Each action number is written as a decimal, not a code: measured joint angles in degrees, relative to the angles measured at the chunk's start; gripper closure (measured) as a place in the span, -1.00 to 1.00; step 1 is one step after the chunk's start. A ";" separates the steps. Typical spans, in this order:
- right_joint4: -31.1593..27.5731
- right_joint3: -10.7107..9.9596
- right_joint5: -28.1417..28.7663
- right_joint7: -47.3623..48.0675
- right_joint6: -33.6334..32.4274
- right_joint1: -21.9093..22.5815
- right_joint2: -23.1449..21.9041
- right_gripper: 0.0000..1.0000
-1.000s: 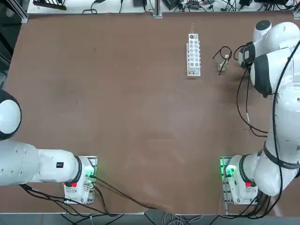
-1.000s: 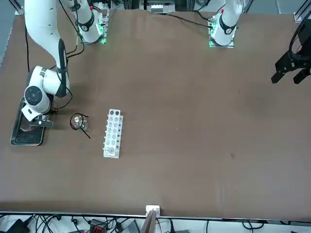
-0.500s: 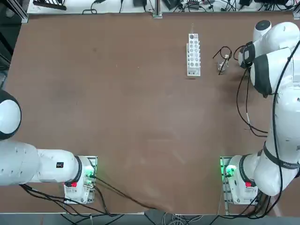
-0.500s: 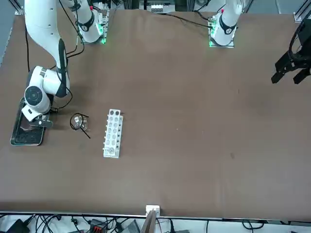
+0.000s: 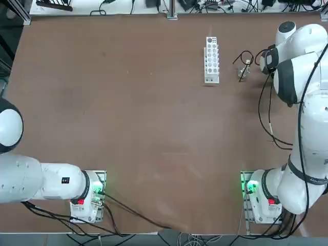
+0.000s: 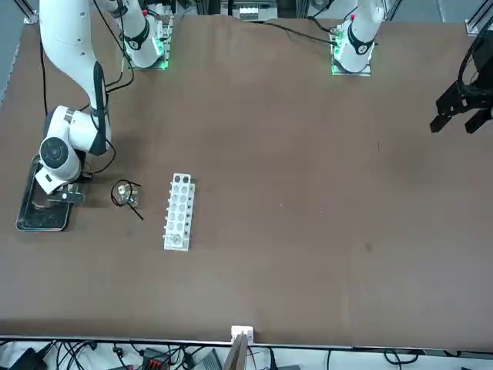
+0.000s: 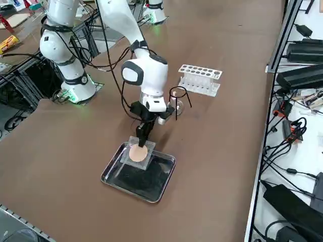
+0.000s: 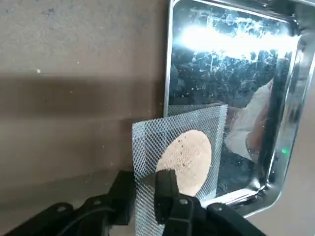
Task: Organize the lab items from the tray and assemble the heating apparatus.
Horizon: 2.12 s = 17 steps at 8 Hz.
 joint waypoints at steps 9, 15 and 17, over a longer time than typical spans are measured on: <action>1.91 0.03 0.08 0.02 -0.03 0.02 0.00 0.77; 7.87 -3.99 0.09 -2.58 -7.56 0.57 -0.81 0.95; 11.89 -6.10 0.09 -5.02 -12.32 1.15 -1.14 0.96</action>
